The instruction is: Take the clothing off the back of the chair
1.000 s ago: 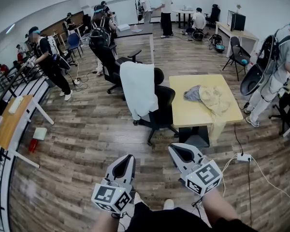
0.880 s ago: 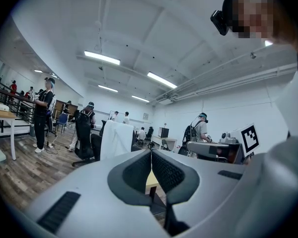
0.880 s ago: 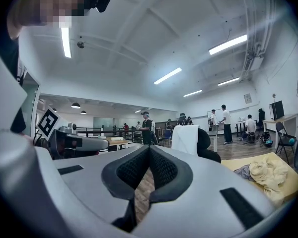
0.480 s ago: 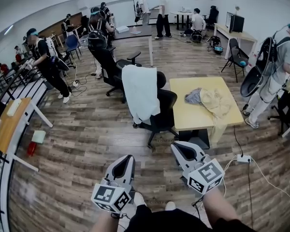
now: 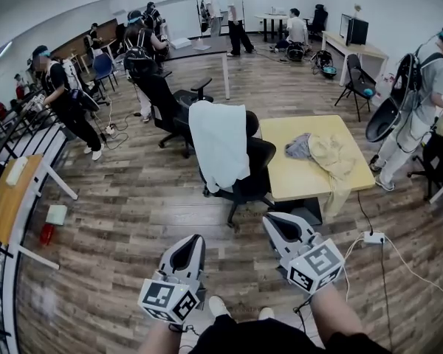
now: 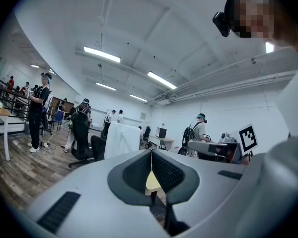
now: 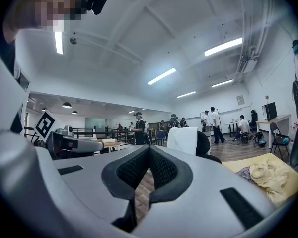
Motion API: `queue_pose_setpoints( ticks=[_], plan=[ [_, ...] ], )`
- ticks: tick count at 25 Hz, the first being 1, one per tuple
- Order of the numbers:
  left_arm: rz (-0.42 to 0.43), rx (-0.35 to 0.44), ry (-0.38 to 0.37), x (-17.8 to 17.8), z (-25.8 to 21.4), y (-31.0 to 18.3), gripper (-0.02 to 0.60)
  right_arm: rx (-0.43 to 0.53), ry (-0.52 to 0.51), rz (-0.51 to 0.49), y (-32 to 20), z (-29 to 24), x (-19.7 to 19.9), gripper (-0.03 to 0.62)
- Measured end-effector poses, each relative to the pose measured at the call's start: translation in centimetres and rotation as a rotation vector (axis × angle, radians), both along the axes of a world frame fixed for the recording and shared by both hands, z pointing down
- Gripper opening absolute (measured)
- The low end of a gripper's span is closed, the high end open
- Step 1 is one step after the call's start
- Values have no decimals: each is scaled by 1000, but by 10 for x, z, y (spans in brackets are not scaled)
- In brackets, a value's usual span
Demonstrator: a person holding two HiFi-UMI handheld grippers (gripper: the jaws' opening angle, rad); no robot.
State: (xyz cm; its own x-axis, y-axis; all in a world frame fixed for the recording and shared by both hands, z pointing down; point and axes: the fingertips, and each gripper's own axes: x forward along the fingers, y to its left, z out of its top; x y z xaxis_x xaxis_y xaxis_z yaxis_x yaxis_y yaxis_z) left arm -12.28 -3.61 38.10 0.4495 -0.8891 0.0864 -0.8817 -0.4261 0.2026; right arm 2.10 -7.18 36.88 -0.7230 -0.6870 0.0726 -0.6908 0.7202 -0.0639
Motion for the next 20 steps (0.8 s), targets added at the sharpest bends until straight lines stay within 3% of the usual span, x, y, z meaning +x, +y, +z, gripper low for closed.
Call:
queue_pose_setpoints(
  ticks=[20],
  plan=[
    [64,8,4,-96,5,-93,20,0,11,82,-83,4,-88,12]
  ],
)
